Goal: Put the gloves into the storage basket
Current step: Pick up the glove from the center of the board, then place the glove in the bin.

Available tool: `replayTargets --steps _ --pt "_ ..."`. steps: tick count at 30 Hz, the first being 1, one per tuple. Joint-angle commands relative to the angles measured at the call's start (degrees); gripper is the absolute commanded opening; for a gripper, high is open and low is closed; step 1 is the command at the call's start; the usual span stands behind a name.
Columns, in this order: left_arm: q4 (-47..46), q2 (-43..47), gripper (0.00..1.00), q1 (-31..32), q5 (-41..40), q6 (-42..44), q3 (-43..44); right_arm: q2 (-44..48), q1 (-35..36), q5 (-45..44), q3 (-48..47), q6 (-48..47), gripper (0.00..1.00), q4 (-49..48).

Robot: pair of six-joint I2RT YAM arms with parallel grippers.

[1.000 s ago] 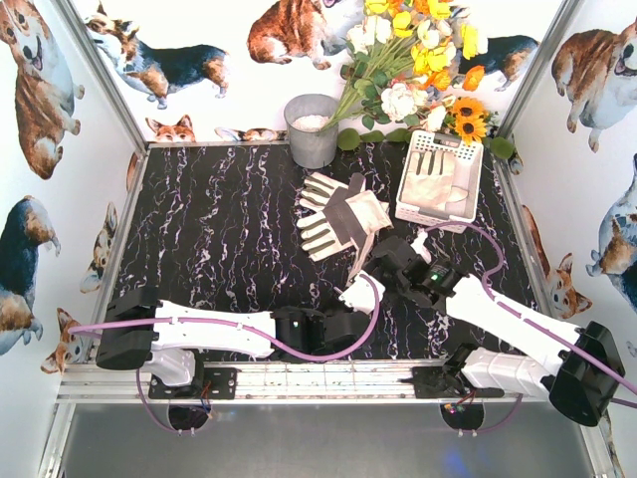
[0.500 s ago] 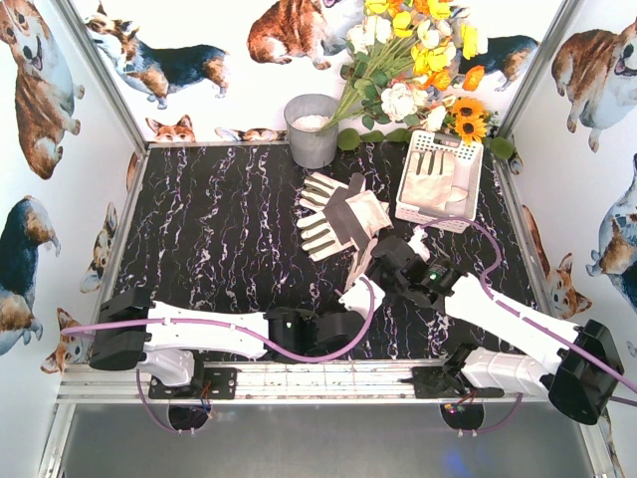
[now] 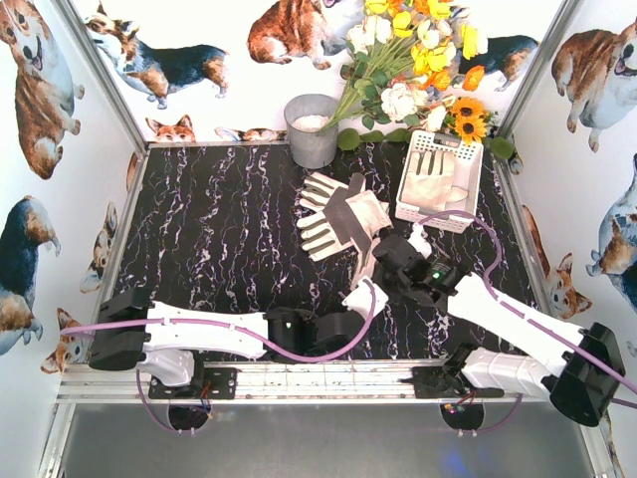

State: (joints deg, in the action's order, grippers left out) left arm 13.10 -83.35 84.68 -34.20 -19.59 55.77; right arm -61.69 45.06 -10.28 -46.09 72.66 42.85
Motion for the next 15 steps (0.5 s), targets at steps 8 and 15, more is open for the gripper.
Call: replayTargets --steps 8,15 --pt "6.8 7.5 0.98 -5.9 -0.2 -2.3 -0.9 13.7 -2.2 -11.7 -3.0 -19.7 0.0 -1.4" --pt "8.0 17.8 1.0 -19.9 7.6 -0.4 -4.3 15.7 -20.1 7.3 -6.1 -37.0 0.0 -3.5"
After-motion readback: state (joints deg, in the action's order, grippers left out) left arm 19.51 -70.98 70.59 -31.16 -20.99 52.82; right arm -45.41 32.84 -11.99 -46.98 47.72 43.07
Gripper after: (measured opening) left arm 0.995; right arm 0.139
